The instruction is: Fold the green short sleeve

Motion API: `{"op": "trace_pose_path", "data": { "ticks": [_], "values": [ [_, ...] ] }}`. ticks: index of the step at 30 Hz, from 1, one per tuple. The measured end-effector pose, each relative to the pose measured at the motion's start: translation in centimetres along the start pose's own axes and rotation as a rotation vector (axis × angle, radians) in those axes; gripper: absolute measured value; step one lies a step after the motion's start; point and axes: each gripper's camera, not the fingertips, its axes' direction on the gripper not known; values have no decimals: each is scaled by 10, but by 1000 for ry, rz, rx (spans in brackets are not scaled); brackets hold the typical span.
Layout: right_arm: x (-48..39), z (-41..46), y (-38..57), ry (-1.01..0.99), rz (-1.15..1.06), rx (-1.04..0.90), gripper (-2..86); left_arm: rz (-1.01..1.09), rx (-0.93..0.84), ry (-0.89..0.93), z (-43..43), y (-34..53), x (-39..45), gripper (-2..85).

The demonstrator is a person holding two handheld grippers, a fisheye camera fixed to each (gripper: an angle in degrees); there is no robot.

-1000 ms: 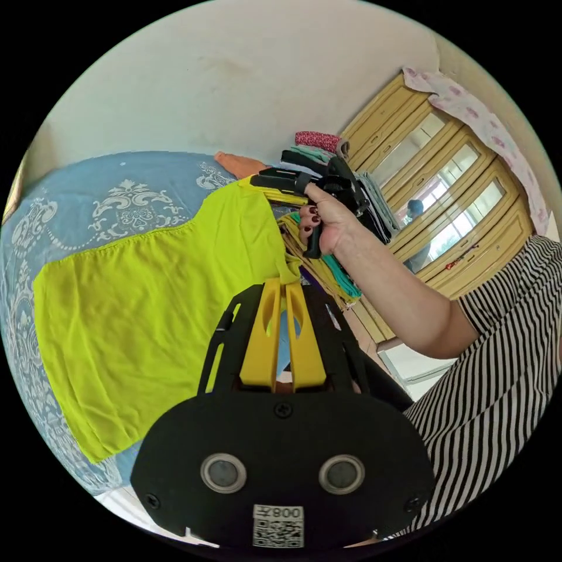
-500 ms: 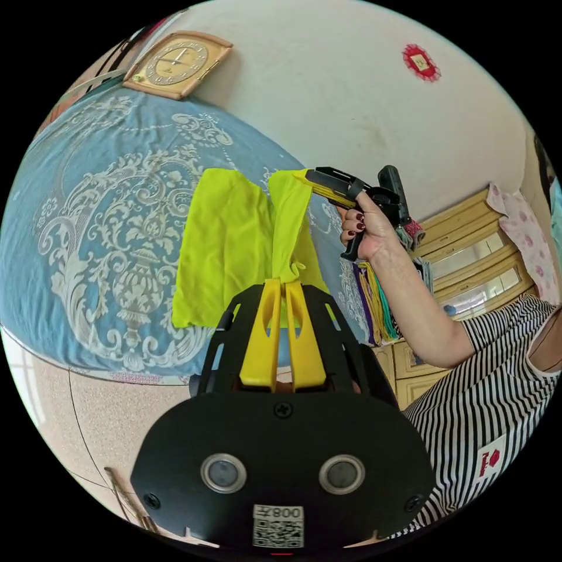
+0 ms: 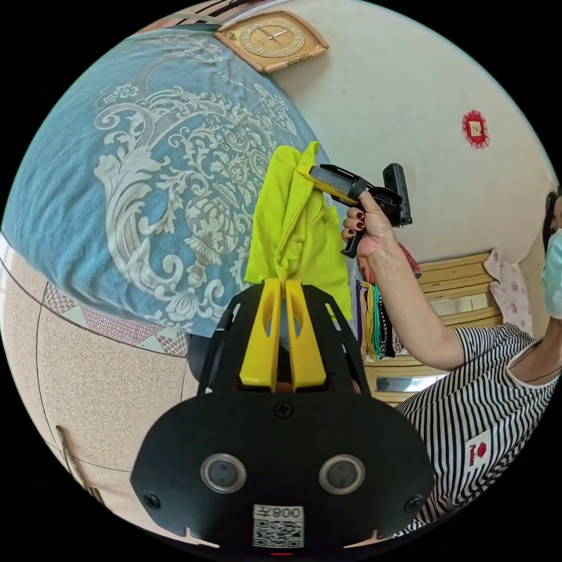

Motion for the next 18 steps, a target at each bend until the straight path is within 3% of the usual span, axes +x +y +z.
{"op": "trace_pose_path", "data": {
  "ticks": [9,18],
  "values": [
    [-66,31,-54,167,-145,-65,25,-80,14,54,-36,0,-46,7],
    [-114,28,-52,208,-259,-2,14,31,75,-45,-69,14,-32,2]
  ]
}}
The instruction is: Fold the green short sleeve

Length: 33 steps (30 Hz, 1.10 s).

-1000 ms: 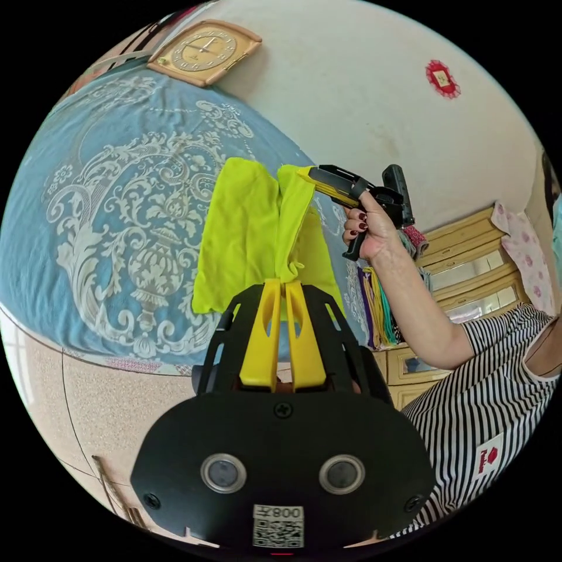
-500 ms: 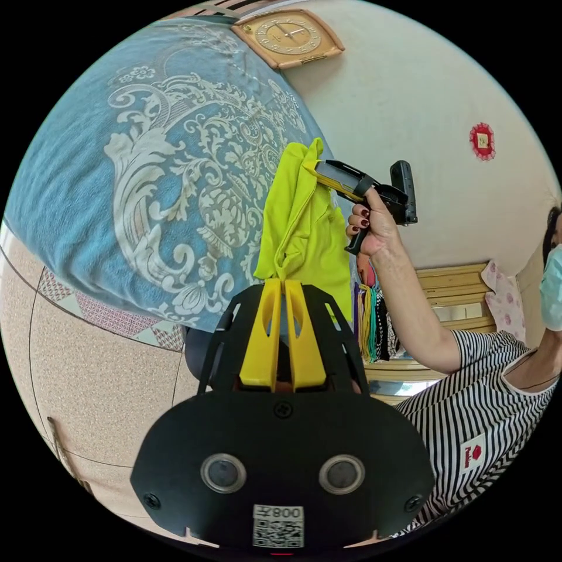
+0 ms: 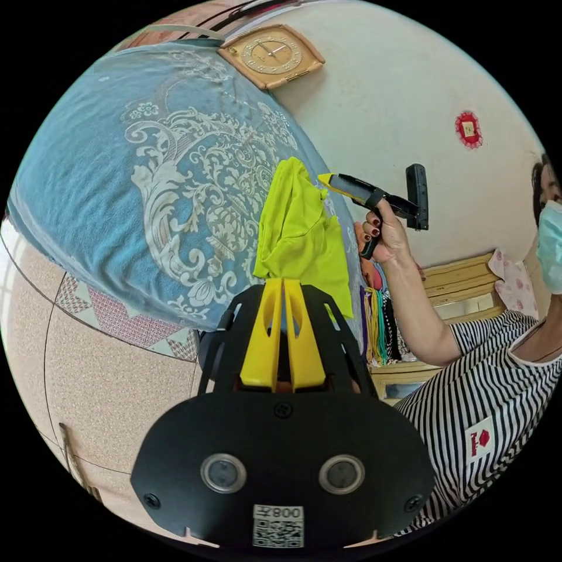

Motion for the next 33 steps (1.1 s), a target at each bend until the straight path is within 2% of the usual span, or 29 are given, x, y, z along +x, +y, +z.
{"op": "trace_pose_path", "data": {
  "ticks": [7,8,14,17,19,24,26,33],
  "values": [
    [-26,71,6,147,-59,-172,1,95,-26,-84,19,-8,8,2],
    [-30,71,8,146,-96,-118,0,81,-49,-113,26,-9,5,2],
    [-24,72,4,66,-79,-146,1,109,-47,-140,30,-1,16,2],
    [-19,50,13,1,-57,-29,1,135,-20,-155,28,5,27,2],
    [-13,45,17,35,-34,6,0,141,-25,-157,32,8,30,2],
    [27,68,11,86,64,-35,0,113,-64,-200,53,17,33,2],
    [43,88,8,50,82,-104,0,114,-68,-206,58,21,36,2],
    [52,79,26,52,47,-41,1,156,-61,-218,75,37,57,2]
  ]
}}
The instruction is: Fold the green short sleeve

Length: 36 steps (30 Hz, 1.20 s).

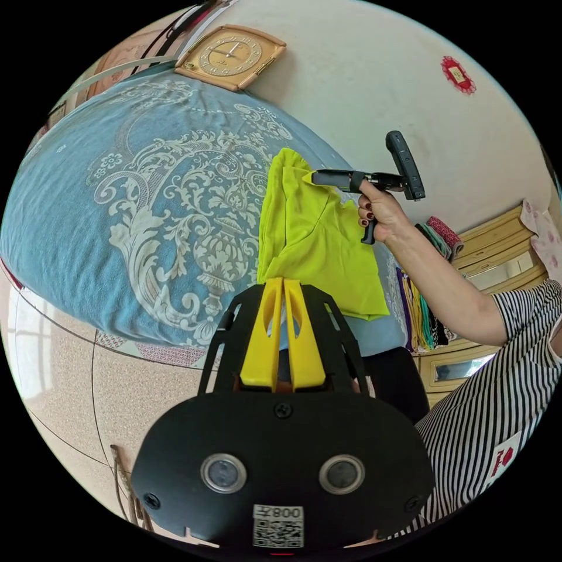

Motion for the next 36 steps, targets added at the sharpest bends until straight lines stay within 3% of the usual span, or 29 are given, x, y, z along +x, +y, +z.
{"op": "trace_pose_path", "data": {
  "ticks": [6,13,22,36],
  "values": [
    [35,20,26,-65,54,-49,1,-34,3,23,19,11,13,3],
    [97,-29,117,-262,183,143,1,59,26,54,23,29,56,17],
    [175,-28,304,-396,475,75,2,216,-270,325,117,54,157,66],
    [255,10,431,-731,624,108,55,288,-249,171,192,70,237,24]
  ]
}}
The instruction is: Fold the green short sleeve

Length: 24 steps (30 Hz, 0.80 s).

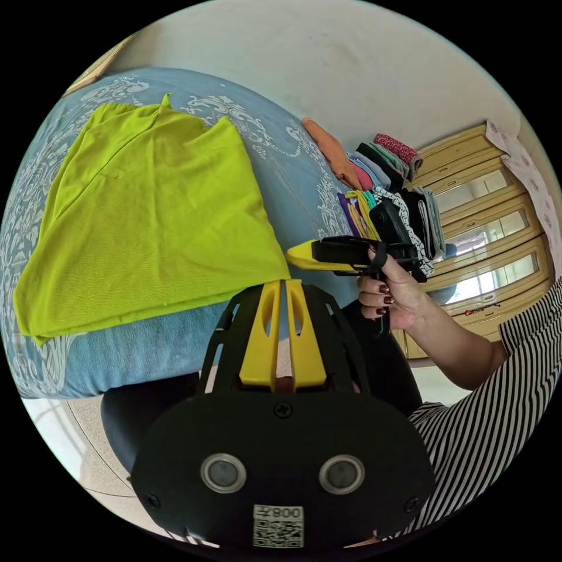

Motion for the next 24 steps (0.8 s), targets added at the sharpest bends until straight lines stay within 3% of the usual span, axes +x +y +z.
{"op": "trace_pose_path", "data": {
  "ticks": [5,14,24],
  "values": [
    [49,-14,10,-183,57,-20,83,17,6,-14,4,2,10,17],
    [98,-21,26,-331,88,-51,91,24,2,15,6,9,6,11],
    [121,-30,40,-362,76,-64,90,32,7,31,-8,12,-11,7]
  ]
}}
